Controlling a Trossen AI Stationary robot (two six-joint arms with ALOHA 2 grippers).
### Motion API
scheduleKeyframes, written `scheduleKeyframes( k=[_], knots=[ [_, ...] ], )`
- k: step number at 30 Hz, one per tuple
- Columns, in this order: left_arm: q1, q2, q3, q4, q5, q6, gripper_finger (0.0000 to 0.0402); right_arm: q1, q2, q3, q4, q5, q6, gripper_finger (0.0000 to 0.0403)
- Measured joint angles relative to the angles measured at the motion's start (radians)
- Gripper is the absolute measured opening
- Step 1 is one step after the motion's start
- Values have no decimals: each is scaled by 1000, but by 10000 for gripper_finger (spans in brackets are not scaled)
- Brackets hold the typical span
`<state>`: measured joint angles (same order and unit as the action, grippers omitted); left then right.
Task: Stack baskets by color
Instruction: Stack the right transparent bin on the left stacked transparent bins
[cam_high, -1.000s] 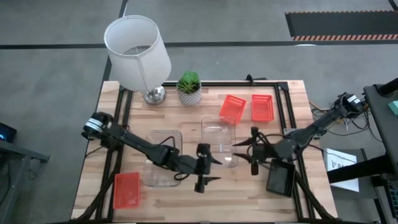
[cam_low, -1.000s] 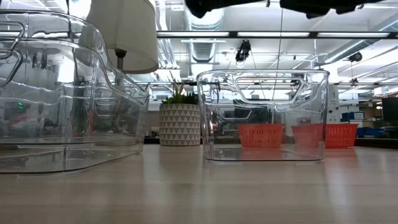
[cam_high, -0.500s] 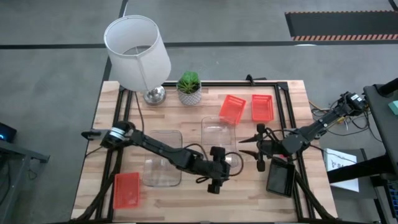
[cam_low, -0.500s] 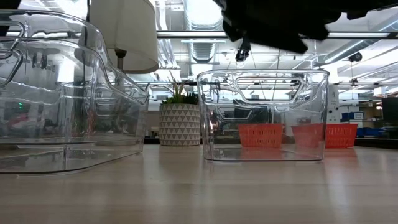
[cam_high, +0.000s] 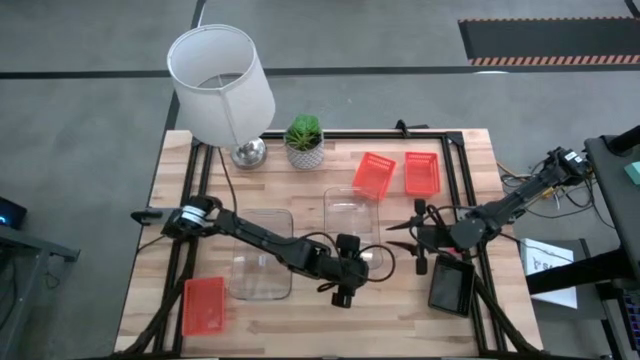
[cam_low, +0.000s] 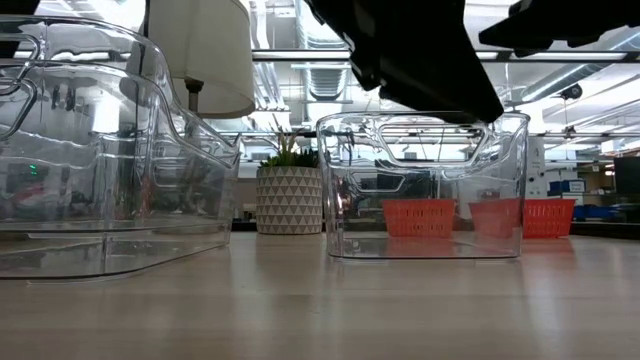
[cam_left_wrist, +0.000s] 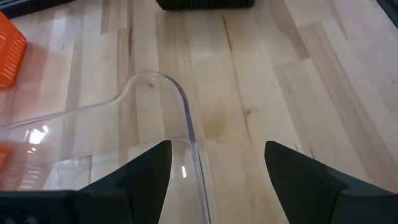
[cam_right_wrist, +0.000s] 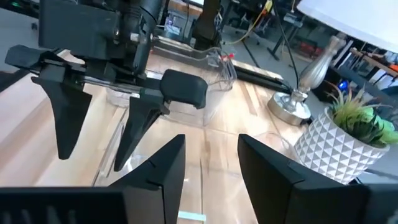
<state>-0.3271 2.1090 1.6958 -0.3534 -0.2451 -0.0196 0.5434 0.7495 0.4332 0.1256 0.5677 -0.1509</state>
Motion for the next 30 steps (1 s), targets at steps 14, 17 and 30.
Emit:
scheduleKeyframes(
  k=[14, 17, 30],
  knots=[
    [14, 5, -17, 6, -1, 0, 241, 0, -35, 1, -47, -1, 28, 135],
    [14, 5, -17, 4, 0, 3, 231, 0, -34, 1, -48, -1, 29, 137],
    [14, 5, -17, 3, 5, 5, 115, 0, -26, 0, -49, -26, 38, 130]
  ],
)
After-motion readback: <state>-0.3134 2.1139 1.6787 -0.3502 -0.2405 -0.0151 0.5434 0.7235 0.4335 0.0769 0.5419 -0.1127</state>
